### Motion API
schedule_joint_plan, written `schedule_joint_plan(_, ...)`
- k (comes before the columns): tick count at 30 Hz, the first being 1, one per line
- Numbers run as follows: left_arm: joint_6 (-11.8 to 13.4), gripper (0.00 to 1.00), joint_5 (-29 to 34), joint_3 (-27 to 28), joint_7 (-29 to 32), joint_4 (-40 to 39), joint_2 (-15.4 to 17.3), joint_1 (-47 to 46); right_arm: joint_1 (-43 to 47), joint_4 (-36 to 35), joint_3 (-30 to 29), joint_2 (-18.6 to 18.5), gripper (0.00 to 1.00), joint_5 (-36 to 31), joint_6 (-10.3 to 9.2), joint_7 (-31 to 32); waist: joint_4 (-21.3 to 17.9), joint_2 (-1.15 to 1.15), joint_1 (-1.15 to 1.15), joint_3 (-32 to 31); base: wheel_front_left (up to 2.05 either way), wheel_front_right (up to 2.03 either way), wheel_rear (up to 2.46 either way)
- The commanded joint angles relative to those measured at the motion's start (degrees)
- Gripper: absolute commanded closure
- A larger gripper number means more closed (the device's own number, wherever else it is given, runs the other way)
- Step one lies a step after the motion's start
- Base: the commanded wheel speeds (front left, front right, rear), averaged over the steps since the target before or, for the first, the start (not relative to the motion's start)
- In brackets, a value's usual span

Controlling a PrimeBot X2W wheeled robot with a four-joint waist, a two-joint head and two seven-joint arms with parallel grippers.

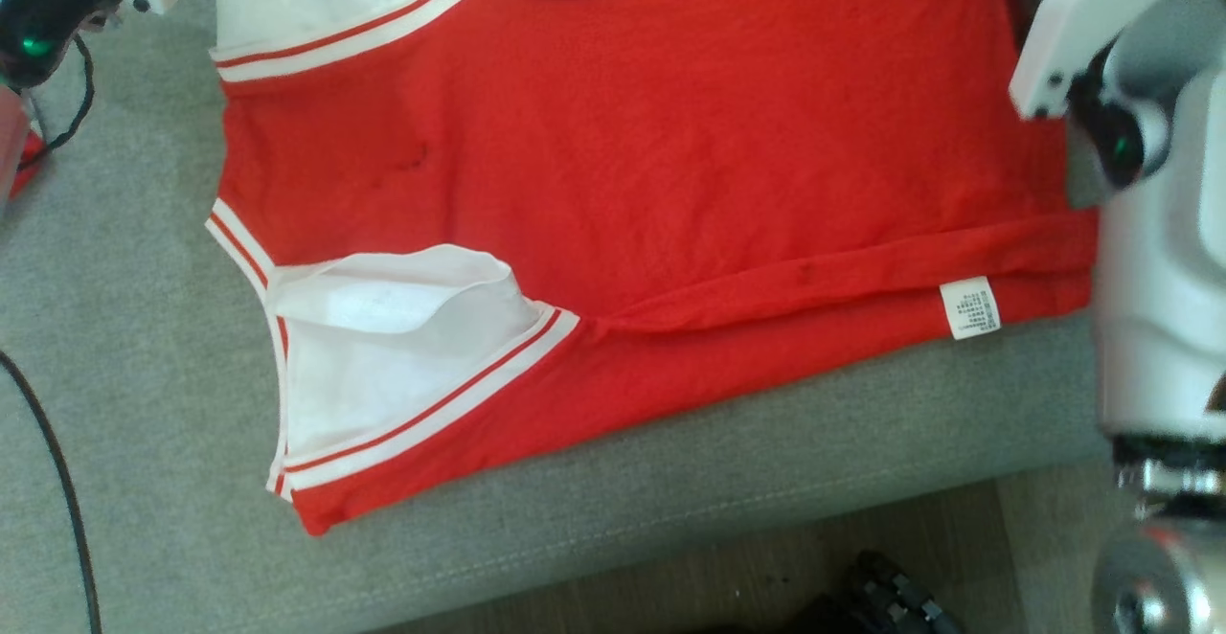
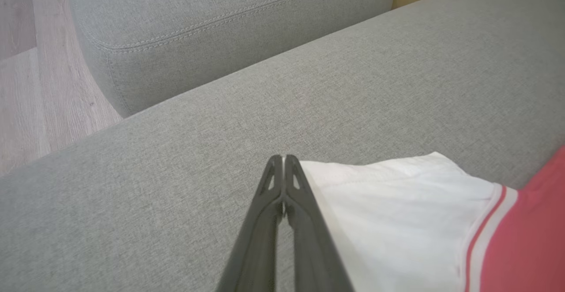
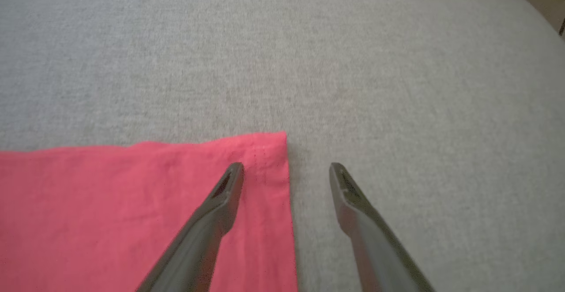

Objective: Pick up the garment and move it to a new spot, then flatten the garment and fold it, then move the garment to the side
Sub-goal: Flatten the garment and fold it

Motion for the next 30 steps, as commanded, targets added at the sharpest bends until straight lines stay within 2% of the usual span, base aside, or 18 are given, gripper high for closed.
schedule_joint_plan(1,0.1,1.00,-0.1,1.5,-0.5,-1.7,3.0,-3.5,-2.6,-0.5,1.0,-0.2,0.00,-1.4,0.35,0.9,0.2,0.00,0.00,0.2,0.00,0.00,0.00)
schedule_joint_plan(9,0.1,1.00,-0.5,0.0,-0.3,-1.9,3.1,-4.0,-8.0,5.8,0.8,-0.6,0.02,-3.4,0.35,2.2,1.0,0.00,0.00,0.6,0.00,0.00,0.00)
schedule_joint_plan(11,0.1,1.00,-0.6,-0.4,-0.5,-1.7,3.1,-3.9,-8.7,7.1,1.1,-0.7,0.32,-4.2,0.35,2.1,1.1,0.00,0.00,0.5,0.00,0.00,0.00)
schedule_joint_plan(12,0.1,1.00,-0.7,-0.6,-0.5,-1.7,3.1,-3.9,-8.9,7.5,1.4,-0.9,0.56,-4.8,0.35,2.0,1.1,0.00,0.00,0.4,0.00,0.00,0.00)
schedule_joint_plan(13,0.1,1.00,-0.8,-0.7,-0.6,-1.6,3.2,-3.9,-9.1,7.8,1.6,-0.9,0.71,-5.1,0.35,1.9,1.2,0.00,0.00,0.4,0.00,0.00,0.00)
schedule_joint_plan(14,0.1,1.00,-0.9,-0.9,-0.7,-1.5,3.2,-3.9,-9.3,8.0,1.7,-0.9,0.95,-5.3,0.35,1.7,1.2,0.00,0.00,0.3,0.00,0.00,0.00)
schedule_joint_plan(15,0.1,1.00,-1.0,-1.2,-0.9,-1.3,3.4,-4.0,-9.8,8.0,2.2,-1.1,1.00,-6.0,0.35,1.1,1.2,0.00,0.00,0.1,0.00,0.00,0.00)
schedule_joint_plan(23,0.1,1.00,-0.7,-2.0,-3.9,-0.5,3.9,-4.7,-10.6,7.5,2.6,-1.3,1.00,-5.4,0.35,-0.8,1.4,0.00,0.00,-0.6,0.00,0.00,0.00)
schedule_joint_plan(30,0.3,1.00,1.0,-1.2,-11.5,0.1,3.7,-6.7,-11.8,5.8,-0.3,-2.1,1.00,-4.6,0.35,-8.2,1.9,0.00,0.00,-0.8,0.00,0.00,0.00)
